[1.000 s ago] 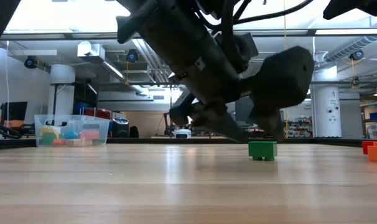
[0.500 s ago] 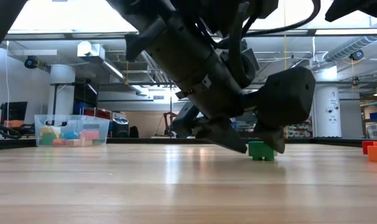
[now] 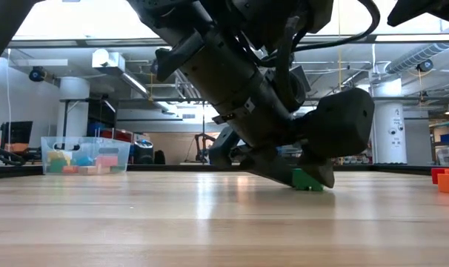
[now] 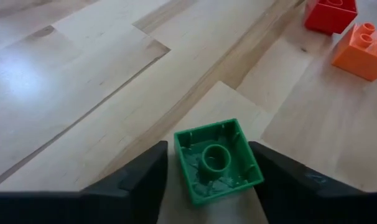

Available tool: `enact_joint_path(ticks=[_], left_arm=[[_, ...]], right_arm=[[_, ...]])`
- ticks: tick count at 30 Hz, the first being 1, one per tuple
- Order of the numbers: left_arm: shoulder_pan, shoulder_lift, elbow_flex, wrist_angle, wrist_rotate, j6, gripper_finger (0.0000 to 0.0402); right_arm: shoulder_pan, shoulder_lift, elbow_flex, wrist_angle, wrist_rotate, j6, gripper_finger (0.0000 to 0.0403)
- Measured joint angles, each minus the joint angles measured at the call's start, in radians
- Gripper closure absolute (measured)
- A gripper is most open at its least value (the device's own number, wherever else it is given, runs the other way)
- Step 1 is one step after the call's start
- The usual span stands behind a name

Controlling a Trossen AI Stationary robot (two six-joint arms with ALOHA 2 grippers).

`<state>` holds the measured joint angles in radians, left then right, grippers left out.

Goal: Sort blocks by size
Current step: Put the green square game piece into the blue bin

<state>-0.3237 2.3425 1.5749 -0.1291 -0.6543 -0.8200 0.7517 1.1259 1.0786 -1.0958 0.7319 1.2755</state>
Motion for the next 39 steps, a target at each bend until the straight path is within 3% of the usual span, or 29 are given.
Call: enact_joint_path(ticks=[6,10,14,16,19,22,27,34,36,39], left_arm=[[0.001,0.000,0.000,0.009,0.017,0.000,0.0269],[0.002,-0.015,0.000,0.021,0.081,0.034,0.0274],[0.001,-0.056,0.001,0.059,0.225,0.156,0.0268],[0.006,-0.075,0.024,0.099,0.345,0.243,0.0261],[0.017,-0.082,0.094,0.143,0.505,0.351,0.0261],[0.027,-0.063,0.197,0.148,0.584,0.462,0.0267],[0.047,0.026,0.404,0.140,0.593,0.539,0.0267],[0.049,0.254,0.784,0.071,0.595,0.549,0.0266],[0.049,0.261,0.728,0.205,0.600,0.529,0.0266],[0.057,0.255,0.658,0.244,0.597,0.467,0.0266]], right_arm=[[0.000,0.000,0.000,0.000,0.000,0.000,0.0390],[0.000,-0.014,0.000,0.000,-0.014,0.000,0.0390],[0.000,-0.046,0.016,0.001,-0.021,-0.009,0.0390],[0.000,-0.067,0.033,0.000,-0.020,-0.026,0.0390],[0.000,-0.099,0.062,0.002,-0.002,-0.073,0.0390],[0.000,-0.133,0.090,0.009,0.021,-0.126,0.0390],[0.000,-0.170,0.136,0.045,0.039,-0.222,0.0390],[0.000,-0.193,0.209,0.203,0.059,-0.405,0.0390],[0.000,-0.192,0.232,0.212,0.065,-0.433,0.0390],[0.000,-0.192,0.252,0.212,0.081,-0.459,0.0390]])
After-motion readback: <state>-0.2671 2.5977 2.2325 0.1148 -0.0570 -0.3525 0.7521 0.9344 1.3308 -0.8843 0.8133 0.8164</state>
